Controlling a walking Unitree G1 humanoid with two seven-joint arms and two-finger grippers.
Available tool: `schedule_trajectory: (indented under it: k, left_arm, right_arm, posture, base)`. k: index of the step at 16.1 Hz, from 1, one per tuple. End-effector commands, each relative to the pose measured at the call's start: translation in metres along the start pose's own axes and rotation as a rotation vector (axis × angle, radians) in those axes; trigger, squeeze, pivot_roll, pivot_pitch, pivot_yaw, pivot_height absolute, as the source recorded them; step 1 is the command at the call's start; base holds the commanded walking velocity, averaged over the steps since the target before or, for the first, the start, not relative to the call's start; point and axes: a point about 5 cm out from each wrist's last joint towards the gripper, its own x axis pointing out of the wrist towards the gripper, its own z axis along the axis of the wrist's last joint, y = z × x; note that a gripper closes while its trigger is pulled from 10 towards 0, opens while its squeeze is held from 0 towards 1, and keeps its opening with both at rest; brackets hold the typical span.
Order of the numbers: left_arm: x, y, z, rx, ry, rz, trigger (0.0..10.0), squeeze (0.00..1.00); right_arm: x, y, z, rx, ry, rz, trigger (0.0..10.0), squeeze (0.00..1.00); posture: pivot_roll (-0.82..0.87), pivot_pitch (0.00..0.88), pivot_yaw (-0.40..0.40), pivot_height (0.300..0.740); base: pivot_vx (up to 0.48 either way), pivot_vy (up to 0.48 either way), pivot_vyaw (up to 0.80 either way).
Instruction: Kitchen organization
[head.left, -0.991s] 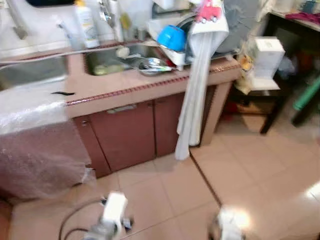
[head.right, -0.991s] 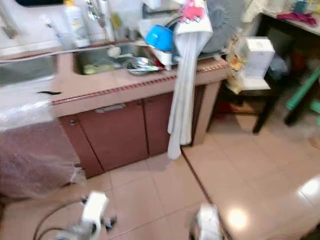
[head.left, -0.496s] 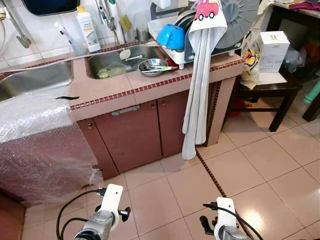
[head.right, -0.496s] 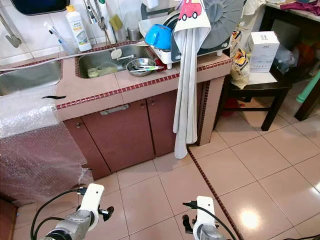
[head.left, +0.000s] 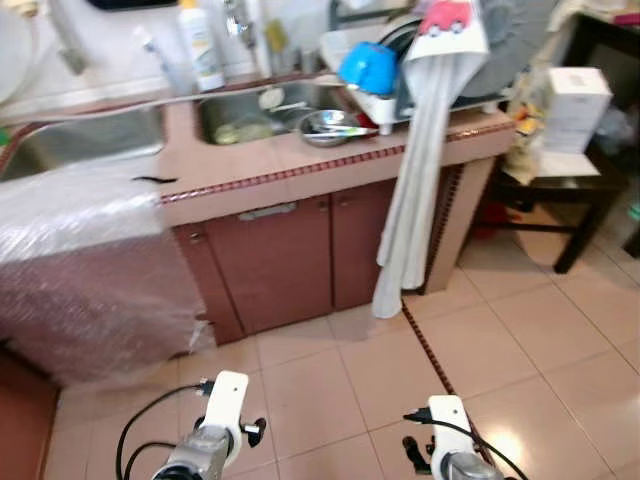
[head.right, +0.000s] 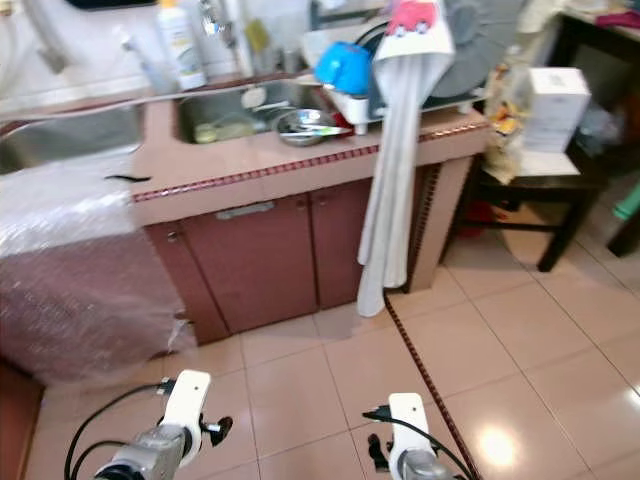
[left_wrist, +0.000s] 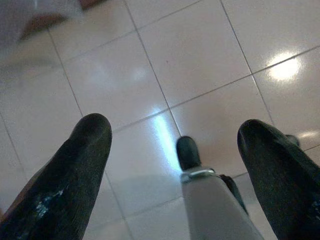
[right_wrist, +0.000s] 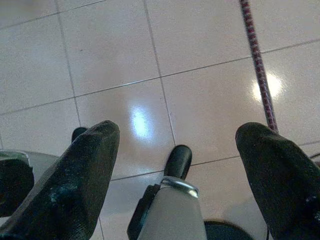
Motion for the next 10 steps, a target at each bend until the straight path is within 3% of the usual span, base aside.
schedule_trajectory:
  k: [1,2,7,10]
  left_arm:
    - [0.000,0.002,-0.002,-0.032,0.007,-0.010,10.0,0.00]
    - [0.000,0.001,-0.003,-0.043,0.007,-0.017,10.0,0.00]
    - [-0.001,0.006,-0.003,-0.141,-0.014,-0.010,10.0,0.00]
    - [-0.002,0.014,-0.009,-0.158,-0.023,0.049,10.0,0.00]
  right_arm:
    - [0.000,0.002,-0.002,-0.010,0.010,0.009,10.0,0.00]
    - [0.000,0.002,-0.002,-0.016,0.011,0.010,10.0,0.00]
    - [-0.001,-0.002,-0.005,-0.025,0.025,0.004,10.0,0.00]
    - [-0.001,-0.006,-0.005,-0.094,0.032,0.007,10.0,0.00]
  posture:
    - [-0.03,0.000,0.060,0.740]
    - [-0.03,0.000,0.060,0.740]
    - [-0.02,0.000,0.023,0.740]
    - [-0.02,0.000,-0.016,0.740]
  base:
    - [0.000,0.000,0.80]
    - [0.000,0.000,0.80]
    - [0.000,0.000,0.00]
    - [0.000,0.000,0.00]
